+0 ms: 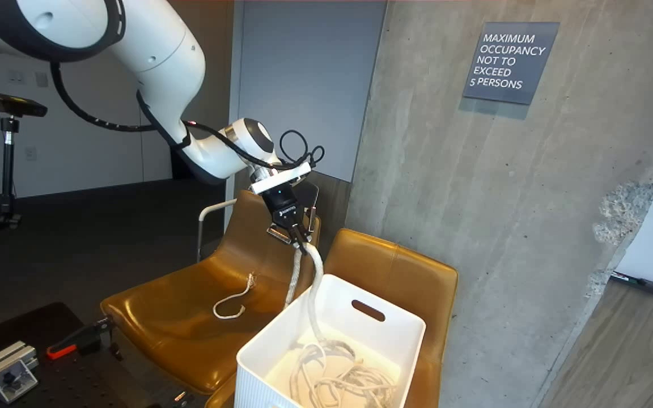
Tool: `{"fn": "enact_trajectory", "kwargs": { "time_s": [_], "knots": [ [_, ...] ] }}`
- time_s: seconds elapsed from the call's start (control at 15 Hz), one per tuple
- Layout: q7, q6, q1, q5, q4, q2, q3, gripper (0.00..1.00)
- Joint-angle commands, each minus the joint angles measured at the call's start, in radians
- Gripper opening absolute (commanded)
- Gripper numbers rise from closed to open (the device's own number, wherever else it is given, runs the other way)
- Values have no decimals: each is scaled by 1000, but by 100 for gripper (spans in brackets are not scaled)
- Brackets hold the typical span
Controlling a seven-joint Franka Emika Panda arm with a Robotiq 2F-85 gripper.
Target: Put the ropes in the basket
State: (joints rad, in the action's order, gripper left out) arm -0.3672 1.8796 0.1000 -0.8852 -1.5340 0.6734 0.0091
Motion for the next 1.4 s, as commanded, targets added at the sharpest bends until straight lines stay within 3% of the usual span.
{"fn": "enact_trajectory", "kwargs": {
  "time_s": [0.0, 0.53, 0.73, 1.0, 1.33],
  "knots": [
    [-88, -41, -73, 94, -51, -161, 14, 3],
    [-258, -123, -244, 302, 143, -177, -55, 3],
    [-291, -132, -286, 379, 157, -137, -72, 3],
    [-355, -122, -366, 571, 159, -80, -64, 3],
    [-337, -96, -426, 781, 146, -86, -57, 3]
  ]
}}
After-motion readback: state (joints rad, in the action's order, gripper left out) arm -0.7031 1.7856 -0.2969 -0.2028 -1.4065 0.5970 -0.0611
